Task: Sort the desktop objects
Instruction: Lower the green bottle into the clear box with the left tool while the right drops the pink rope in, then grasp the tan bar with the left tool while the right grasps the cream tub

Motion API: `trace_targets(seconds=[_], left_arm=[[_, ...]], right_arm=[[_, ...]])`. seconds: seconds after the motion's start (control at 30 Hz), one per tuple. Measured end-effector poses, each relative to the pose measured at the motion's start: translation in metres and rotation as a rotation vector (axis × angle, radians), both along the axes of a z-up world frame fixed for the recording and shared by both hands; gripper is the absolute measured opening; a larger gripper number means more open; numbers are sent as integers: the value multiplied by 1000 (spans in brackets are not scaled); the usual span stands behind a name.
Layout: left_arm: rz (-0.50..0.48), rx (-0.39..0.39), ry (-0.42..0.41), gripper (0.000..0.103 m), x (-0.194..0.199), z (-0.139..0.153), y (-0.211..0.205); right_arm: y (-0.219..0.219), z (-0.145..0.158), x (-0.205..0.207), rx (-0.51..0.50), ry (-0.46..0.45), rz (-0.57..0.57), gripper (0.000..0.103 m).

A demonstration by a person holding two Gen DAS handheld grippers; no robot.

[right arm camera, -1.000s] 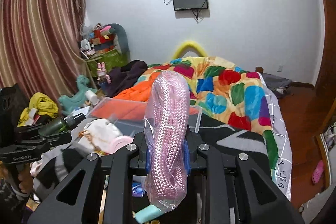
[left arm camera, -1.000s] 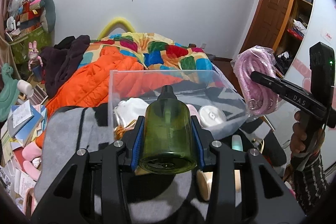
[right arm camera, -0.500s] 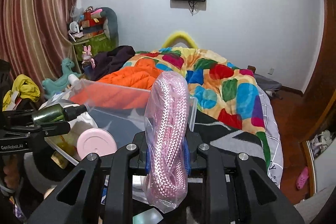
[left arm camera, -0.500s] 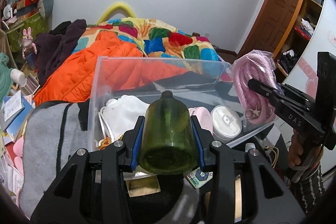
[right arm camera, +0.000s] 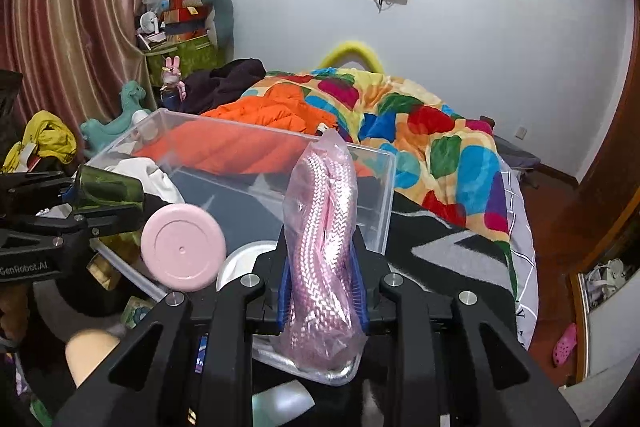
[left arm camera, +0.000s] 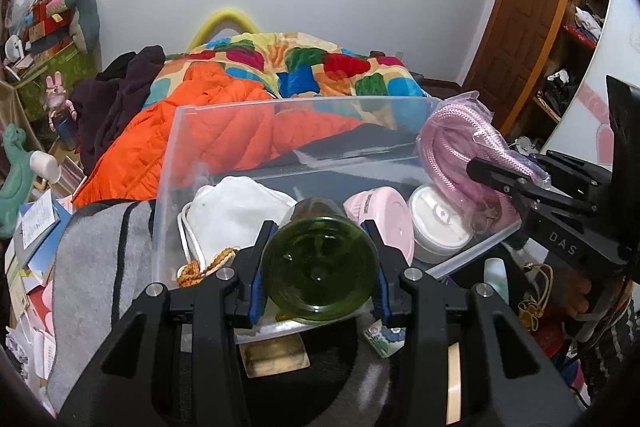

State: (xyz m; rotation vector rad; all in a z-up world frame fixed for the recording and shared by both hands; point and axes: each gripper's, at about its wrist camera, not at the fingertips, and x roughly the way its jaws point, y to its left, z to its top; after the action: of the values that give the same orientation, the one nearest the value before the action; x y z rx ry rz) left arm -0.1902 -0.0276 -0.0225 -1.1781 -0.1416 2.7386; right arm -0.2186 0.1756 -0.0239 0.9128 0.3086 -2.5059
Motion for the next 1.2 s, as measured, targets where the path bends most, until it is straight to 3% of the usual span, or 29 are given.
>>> trace_targets(seconds=[0.5,0.63,0.7,0.87,0.93,1.0,1.2], left_arm=[[-9,-25,38,51,28,18,3],[-10,-43,54,54,37,24,5],[-6,-45,64,60,43,28,4],[21,-38,89,79,57,37,-2],[32,-38,98,81,63,40,-5],[46,-46,101,89,68,41,-8],[60,-61,89,91,80,35,-16]], right_arm=[[18,15,38,-7,31,14,33],[23,22,48,-35,32,17,44],[25,26,57,-49,41,21,51],[25,37,77,-76,81,32,81],[23,39,85,-89,94,43,82],[20,40,91,-99,92,64,83],[3,27,108,-86,83,111,83]])
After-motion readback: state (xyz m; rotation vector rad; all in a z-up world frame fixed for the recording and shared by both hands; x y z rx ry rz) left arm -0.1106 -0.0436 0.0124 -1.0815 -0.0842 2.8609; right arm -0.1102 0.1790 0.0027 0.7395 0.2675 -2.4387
